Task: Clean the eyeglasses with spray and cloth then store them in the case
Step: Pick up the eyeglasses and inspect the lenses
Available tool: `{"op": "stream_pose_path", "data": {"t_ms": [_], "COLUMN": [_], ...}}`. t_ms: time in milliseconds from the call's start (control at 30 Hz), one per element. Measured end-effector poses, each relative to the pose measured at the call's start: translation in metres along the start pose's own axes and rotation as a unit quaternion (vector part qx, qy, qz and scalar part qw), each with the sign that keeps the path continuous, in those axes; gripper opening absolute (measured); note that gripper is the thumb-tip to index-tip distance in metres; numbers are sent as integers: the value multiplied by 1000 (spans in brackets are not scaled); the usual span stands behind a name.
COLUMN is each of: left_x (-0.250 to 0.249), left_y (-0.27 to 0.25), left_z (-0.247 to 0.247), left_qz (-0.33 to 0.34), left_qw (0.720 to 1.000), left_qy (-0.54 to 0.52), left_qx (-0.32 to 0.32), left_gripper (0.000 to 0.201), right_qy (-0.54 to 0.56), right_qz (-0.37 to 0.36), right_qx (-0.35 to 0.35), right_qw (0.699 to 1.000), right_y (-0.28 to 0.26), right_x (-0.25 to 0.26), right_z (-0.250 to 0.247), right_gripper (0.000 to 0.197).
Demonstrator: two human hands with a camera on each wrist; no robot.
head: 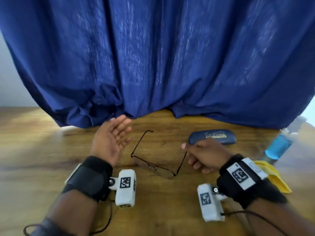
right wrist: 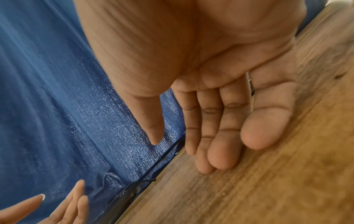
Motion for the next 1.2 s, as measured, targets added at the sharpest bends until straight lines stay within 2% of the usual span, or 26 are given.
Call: {"op": "stream_pose_path", "data": {"t_ms": [100,233,400,467,633,733,800,867,967,1133,1167,1200], "left_x": [9,13,16,14,9,12,11,9,4,-8,-11,-12], "left_y": [4,13,19,18,9,9,10,11,10,6,4,3], "left_z": [-2,-1,-1,-2,-2,0,2,3,7,14,15,15], "left_qz": [-32,-56,-61,-61,-82,-88,-85,-77,-62,-79,-89,-96], "left_qw": [999,996,973,959,922,937,959,979,991,991,987,983], "left_qy": [30,67,219,273,356,299,232,158,70,-74,-102,-124], "left_qx": [-10,8,34,51,130,156,136,105,92,78,87,99], "left_gripper": [41,32,22,18,31,28,29,32,25,10,13,27], "right_qy": [0,-11,24,66,234,302,357,390,401,409,402,394], "right_qz": [17,18,-51,-71,-115,-124,-121,-137,-205,-343,-366,-385], "right_qx": [0,9,26,25,-14,-33,-37,-29,8,43,45,41], "right_qw": [1000,1000,998,995,965,944,926,910,893,844,838,834], "right_y": [4,19,38,44,54,56,57,56,48,28,24,21], "right_x": [5,13,5,-1,-2,-1,-1,2,10,21,24,25], "right_z": [5,10,13,16,17,19,20,19,17,16,16,16], "right_gripper": [48,48,36,33,33,27,19,28,16,25,30,33]}}
Point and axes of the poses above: each hand's wrist, its own y-axis towards the middle knuckle, its own z-axis out of the palm, x = y × z, the point moved 2 cm from there along y, towards the middle knuckle, and after that the axes turned 11 degrees about y, right-handed, at the moved point
